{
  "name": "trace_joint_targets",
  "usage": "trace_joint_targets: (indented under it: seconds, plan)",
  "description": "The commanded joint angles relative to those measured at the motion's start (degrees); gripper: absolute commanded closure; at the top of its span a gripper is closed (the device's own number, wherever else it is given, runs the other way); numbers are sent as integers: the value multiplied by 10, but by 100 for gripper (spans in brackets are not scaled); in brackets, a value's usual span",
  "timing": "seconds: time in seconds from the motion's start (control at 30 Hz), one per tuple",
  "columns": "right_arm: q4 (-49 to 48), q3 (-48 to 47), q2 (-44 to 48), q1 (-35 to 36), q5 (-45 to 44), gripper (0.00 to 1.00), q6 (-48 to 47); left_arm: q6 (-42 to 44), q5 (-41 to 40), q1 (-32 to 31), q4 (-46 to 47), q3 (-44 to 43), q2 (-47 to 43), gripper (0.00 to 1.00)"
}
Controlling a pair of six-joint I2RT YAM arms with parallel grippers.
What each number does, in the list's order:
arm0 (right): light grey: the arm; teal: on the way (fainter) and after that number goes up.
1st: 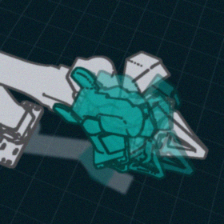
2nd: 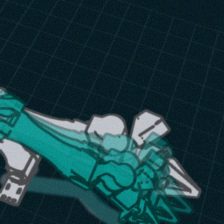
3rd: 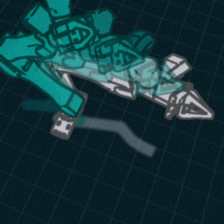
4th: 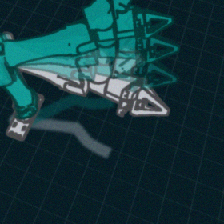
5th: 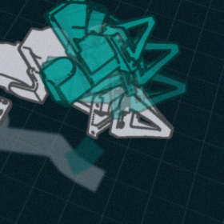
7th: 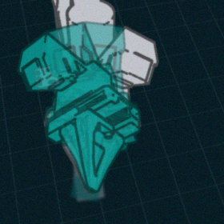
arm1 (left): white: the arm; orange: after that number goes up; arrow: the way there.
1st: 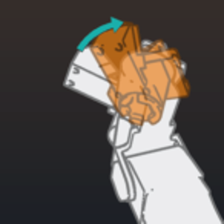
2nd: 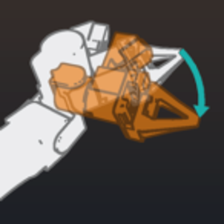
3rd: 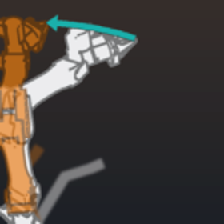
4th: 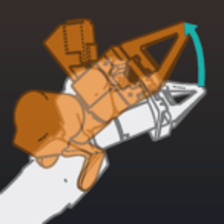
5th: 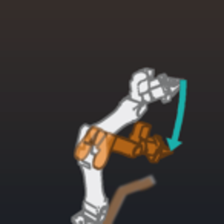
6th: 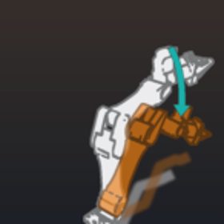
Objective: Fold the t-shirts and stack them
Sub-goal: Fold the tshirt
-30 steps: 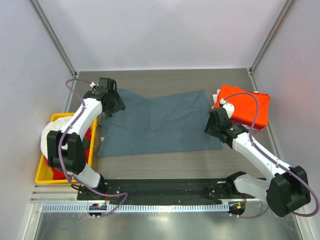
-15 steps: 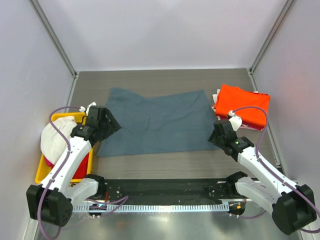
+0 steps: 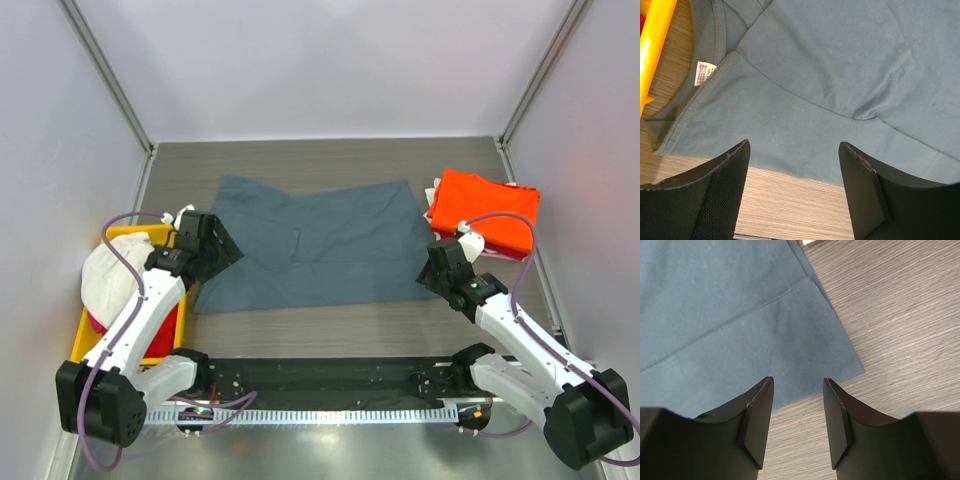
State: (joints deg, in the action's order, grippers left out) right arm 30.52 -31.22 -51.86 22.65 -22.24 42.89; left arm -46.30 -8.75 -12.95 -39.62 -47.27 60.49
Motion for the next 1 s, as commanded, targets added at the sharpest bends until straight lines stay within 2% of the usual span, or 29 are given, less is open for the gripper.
trace_joint_targets:
  seconds: [0.0, 0.5, 0.63, 0.77, 0.83, 0.87, 0.93, 0.97]
  plan:
    - [-2, -9, 4, 1, -18, 50, 8, -1, -2, 1, 13, -8, -1, 27]
    - [-1, -12, 1, 1, -21, 50, 8, -3, 8, 1, 11, 2, -5, 27]
    - [-20, -35, -45, 0, -32, 50, -19, -28, 30, -6, 13, 33, -35, 28]
    - [-35, -123, -164, -27, -55, 68, -56, -56, 32, -30, 38, 83, -55, 28]
    - [-42, -189, -223, -38, -55, 80, -69, -68, 36, -49, 47, 96, -48, 28]
    - [-45, -213, -281, -46, -55, 89, -87, -70, 34, -57, 51, 96, -39, 28]
    - [-44, -283, -334, -51, -54, 98, -100, -75, 21, -79, 54, 99, -33, 28]
    - [-43, -305, -383, -53, -52, 99, -112, -77, 18, -84, 55, 100, -32, 28]
